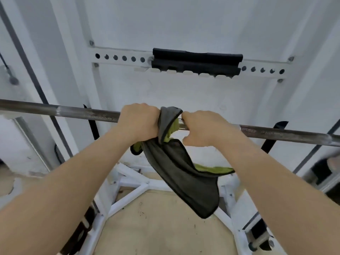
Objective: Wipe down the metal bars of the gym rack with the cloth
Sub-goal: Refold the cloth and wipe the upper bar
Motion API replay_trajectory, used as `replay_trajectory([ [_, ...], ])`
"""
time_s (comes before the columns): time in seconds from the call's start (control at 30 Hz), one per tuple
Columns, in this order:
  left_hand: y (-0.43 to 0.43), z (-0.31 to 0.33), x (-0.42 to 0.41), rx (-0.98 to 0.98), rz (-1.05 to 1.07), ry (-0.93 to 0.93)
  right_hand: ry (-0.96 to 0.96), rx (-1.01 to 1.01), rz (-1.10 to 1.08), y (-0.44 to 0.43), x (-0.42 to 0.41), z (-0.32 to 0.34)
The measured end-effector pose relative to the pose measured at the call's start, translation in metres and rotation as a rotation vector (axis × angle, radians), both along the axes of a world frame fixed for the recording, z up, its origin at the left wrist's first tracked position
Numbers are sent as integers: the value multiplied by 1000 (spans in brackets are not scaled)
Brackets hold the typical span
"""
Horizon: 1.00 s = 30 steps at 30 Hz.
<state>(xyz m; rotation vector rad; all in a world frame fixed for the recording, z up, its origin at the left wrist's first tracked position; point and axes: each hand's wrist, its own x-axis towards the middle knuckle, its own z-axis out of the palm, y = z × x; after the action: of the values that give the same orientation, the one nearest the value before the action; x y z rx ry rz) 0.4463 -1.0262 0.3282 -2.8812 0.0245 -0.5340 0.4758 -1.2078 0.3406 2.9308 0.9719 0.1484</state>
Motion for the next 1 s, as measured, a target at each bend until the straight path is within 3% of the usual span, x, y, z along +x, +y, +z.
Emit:
replay_trajectory([
  [0.07,7,13,11,-90,-38,246,-104,16,-81,9,3,-1],
  [0.17,12,29,37,-433,-98,790,-253,52,-171,13,3,-11],
  [0.23,13,39,43,-523,-116,965,-315,49,-193,16,2,-17],
  [0.27,14,40,44,-494,-140,959,-335,44,-201,16,2,-18],
  [0.33,12,32,38,-369,-164,756,-345,34,-214,16,3,-18],
  [0.43,9,-4,10,-40,-168,11,-310,39,-216,16,5,-16],
  [0.5,24,-25,-10,55,-246,-248,-249,38,-212,17,5,-14],
  [0.53,38,-28,-14,55,-299,-280,-211,32,-212,16,6,-11],
  [0.6,66,-13,-20,-45,-337,-123,-145,18,-204,15,9,-7],
  [0.7,83,24,-8,-371,-258,276,-110,23,-176,12,12,-6],
  [0.77,85,39,5,-636,-198,426,-101,22,-151,12,14,-7],
  [0.83,85,41,19,-726,-112,426,-89,22,-146,12,16,-8],
  [0.93,78,43,32,-613,97,266,-97,33,-132,11,16,-9],
  [1.0,65,48,25,-569,129,129,-111,48,-120,10,15,-9],
])
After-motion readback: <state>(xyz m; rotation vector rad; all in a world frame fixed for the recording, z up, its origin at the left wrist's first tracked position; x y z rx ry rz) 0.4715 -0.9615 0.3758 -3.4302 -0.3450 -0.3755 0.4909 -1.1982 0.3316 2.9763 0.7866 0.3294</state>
